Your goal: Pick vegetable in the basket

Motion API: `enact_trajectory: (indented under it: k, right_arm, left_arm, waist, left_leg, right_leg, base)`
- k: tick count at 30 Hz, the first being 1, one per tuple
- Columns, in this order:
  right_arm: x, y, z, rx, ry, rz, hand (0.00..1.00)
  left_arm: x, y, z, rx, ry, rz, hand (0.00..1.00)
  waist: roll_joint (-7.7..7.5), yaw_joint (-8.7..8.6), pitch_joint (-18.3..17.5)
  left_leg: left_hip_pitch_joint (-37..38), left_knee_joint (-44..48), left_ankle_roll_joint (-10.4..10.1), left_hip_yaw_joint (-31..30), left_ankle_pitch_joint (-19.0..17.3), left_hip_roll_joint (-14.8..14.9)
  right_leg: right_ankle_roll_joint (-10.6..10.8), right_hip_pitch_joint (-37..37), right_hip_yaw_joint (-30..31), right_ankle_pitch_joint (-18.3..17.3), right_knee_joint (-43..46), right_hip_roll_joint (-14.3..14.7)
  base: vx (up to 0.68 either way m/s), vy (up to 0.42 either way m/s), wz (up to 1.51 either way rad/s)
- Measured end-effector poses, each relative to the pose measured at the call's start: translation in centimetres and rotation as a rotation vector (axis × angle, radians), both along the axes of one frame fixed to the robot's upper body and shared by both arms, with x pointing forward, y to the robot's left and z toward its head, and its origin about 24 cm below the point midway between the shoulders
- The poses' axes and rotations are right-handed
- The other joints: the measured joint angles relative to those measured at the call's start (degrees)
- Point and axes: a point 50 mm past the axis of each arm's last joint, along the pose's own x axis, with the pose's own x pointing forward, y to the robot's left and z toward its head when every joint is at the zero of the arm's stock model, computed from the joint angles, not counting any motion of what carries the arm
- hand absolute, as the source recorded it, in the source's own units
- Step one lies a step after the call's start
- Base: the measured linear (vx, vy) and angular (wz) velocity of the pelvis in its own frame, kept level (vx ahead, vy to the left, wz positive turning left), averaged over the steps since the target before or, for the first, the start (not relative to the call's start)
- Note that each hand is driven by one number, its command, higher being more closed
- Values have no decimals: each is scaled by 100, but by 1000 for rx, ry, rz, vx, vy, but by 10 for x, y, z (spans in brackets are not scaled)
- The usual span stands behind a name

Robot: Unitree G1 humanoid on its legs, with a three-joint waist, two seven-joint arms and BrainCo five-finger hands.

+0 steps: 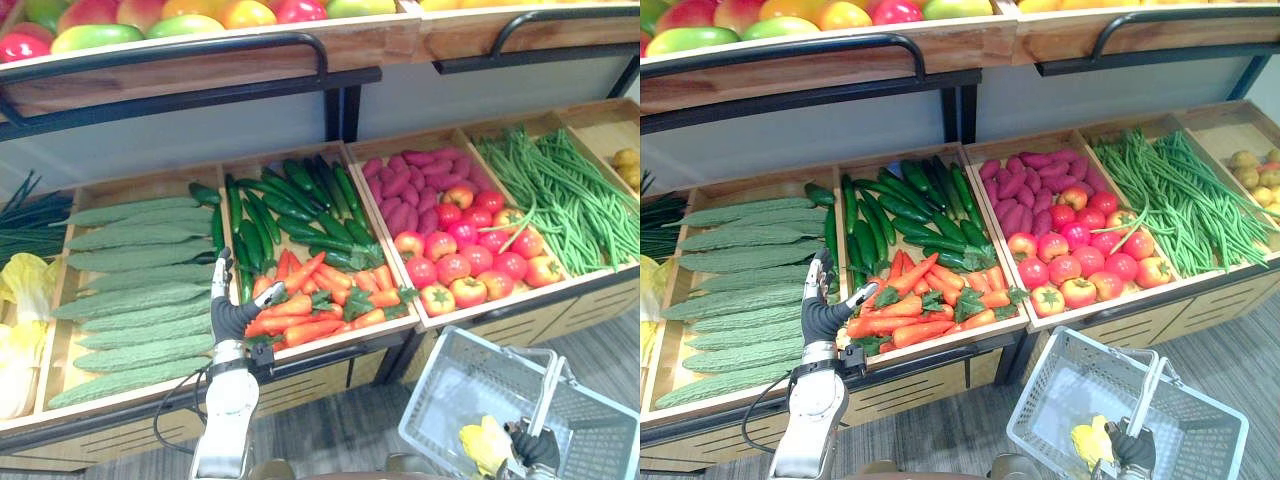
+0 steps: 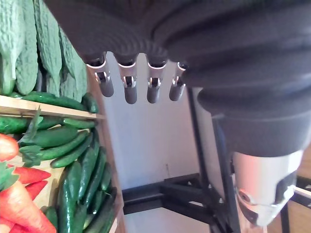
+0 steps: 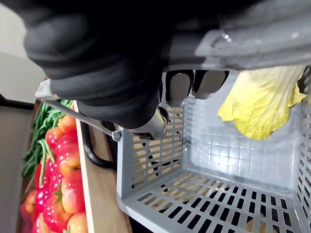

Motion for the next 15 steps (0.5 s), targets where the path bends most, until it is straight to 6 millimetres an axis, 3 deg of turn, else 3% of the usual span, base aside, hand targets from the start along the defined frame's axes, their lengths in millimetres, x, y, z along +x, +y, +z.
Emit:
enact_trajectory:
  k: [7,11,15]
  right_arm:
    - [15,0,4,8,-41,88,100]
    - [23,1,7,-2,-58,125,100]
    - [38,6,13,-17,-115,173,100]
  left_arm:
    - [17,4,-37,292,204,-71,0]
    - [38,-6,-29,395,189,-104,0]
    - [65,-8,-8,483,125,-72,0]
  waist:
    - [-121,-247,6]
    - [-191,-263,89]
    - [-217,-376,259]
  left_leg:
    - [182,-1100,-34,201,686,-279]
    - [121,-1261,-63,282,843,-309]
    - [-117,-1244,-56,287,872,-288]
  right_leg:
    - [-20,-309,268,186,-207,12]
    - [-66,-514,428,230,-205,94]
    - [-76,-773,533,310,-205,110]
  base:
    - [8,7,-10]
    - [28,-6,-14]
    - [-8,-11,-7]
